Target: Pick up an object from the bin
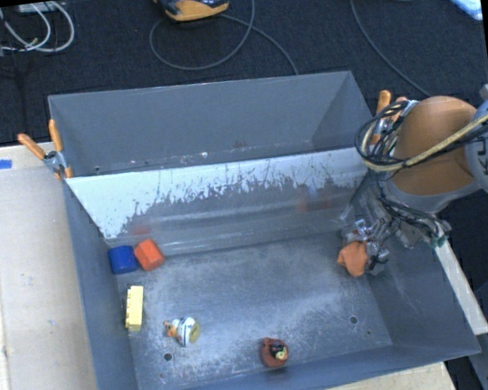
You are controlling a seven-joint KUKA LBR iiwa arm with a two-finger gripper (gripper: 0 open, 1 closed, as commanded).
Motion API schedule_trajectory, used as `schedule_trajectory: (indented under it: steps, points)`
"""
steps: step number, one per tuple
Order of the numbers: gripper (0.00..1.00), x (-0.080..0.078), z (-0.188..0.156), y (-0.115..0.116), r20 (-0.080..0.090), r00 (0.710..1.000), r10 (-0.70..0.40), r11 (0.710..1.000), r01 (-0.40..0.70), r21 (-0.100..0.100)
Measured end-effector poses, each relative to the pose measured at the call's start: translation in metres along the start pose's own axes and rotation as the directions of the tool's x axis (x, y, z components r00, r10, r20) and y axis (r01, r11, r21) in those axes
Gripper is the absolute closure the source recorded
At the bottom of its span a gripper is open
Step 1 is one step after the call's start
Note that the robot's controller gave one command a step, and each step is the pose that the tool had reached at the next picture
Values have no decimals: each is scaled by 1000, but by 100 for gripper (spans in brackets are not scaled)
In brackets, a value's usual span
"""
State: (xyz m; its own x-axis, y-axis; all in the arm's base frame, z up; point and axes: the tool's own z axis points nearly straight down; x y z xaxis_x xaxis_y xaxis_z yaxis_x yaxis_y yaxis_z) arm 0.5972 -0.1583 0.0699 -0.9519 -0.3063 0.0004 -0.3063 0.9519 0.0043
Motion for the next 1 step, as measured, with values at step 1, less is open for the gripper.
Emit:
schedule_trajectory:
  steps: [1]
  points:
    - [100, 5, -133, 9, 2, 1000, -22, 1000, 22, 0]
